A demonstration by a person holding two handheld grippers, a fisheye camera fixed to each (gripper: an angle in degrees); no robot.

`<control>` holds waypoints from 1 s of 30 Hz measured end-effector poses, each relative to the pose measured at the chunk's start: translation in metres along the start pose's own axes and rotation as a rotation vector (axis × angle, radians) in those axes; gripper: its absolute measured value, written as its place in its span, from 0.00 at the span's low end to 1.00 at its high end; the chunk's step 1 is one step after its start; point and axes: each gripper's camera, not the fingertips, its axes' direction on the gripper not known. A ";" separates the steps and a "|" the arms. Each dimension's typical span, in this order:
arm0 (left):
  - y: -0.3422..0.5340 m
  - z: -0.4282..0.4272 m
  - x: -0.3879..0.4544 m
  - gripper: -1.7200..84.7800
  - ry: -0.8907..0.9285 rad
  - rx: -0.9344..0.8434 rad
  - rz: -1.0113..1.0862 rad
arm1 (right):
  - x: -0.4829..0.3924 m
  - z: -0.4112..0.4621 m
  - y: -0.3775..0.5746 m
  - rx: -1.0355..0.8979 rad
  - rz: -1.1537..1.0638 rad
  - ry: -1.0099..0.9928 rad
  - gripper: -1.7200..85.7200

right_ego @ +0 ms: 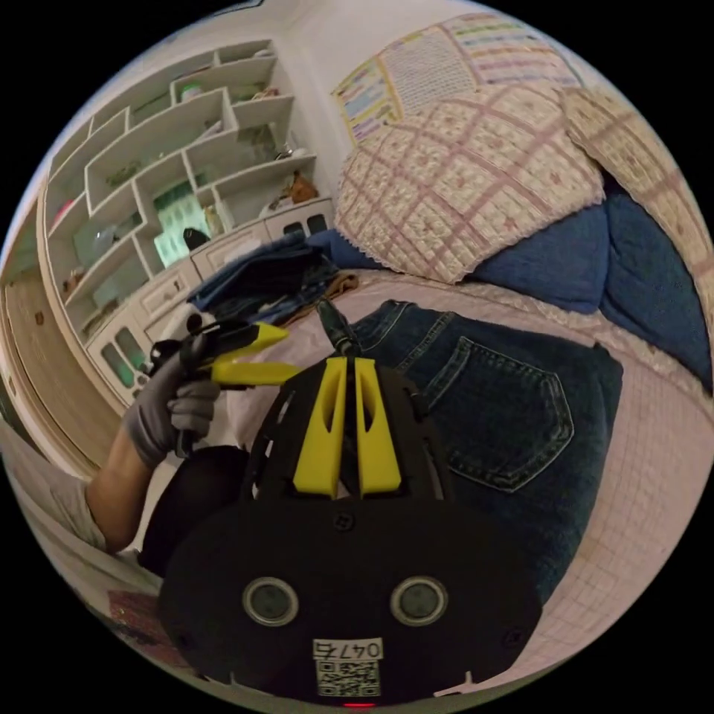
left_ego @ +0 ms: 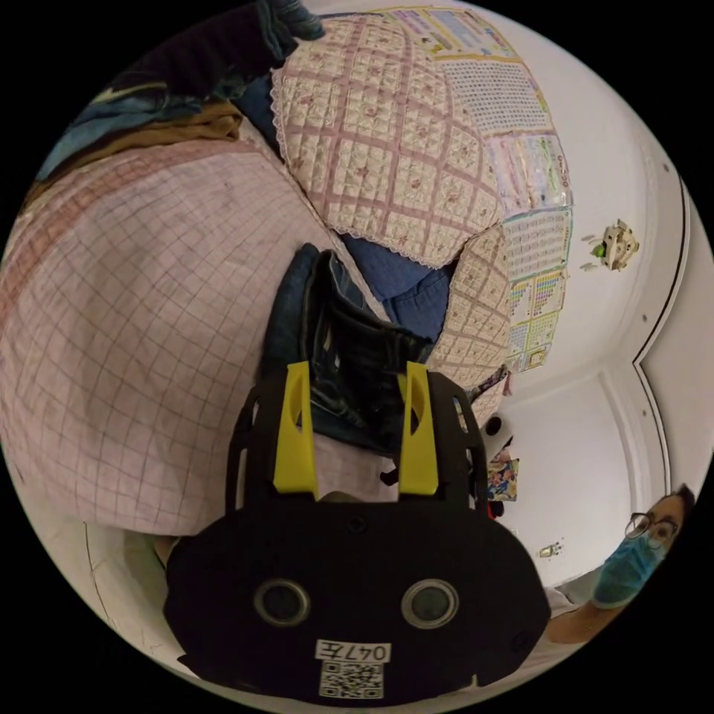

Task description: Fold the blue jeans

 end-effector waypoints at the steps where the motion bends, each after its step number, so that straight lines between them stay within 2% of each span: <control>1: 0.000 0.002 -0.002 0.22 0.017 -0.003 -0.018 | 0.007 0.001 0.001 0.002 0.004 0.003 0.01; 9: 0.003 0.009 0.010 0.22 -0.037 -0.041 -0.022 | 0.016 0.020 0.005 -0.041 -0.124 0.072 0.01; 14: 0.000 0.008 -0.002 0.22 0.115 -0.047 -0.122 | 0.046 0.023 0.009 -0.021 -0.059 0.036 0.02; 16: 0.005 0.004 0.004 0.22 0.123 -0.037 -0.122 | 0.058 0.023 0.010 -0.011 -0.050 0.038 0.02; 20: 0.012 -0.008 0.034 0.22 0.041 -0.029 -0.063 | 0.069 0.027 0.013 -0.013 -0.058 0.041 0.02; 25: 0.003 0.014 0.053 0.25 0.064 -0.140 -0.090 | 0.081 0.038 0.017 -0.029 -0.082 0.048 0.02; 30: -0.008 0.021 0.083 0.26 0.046 -0.144 -0.071 | 0.095 0.041 0.020 -0.025 -0.089 0.055 0.02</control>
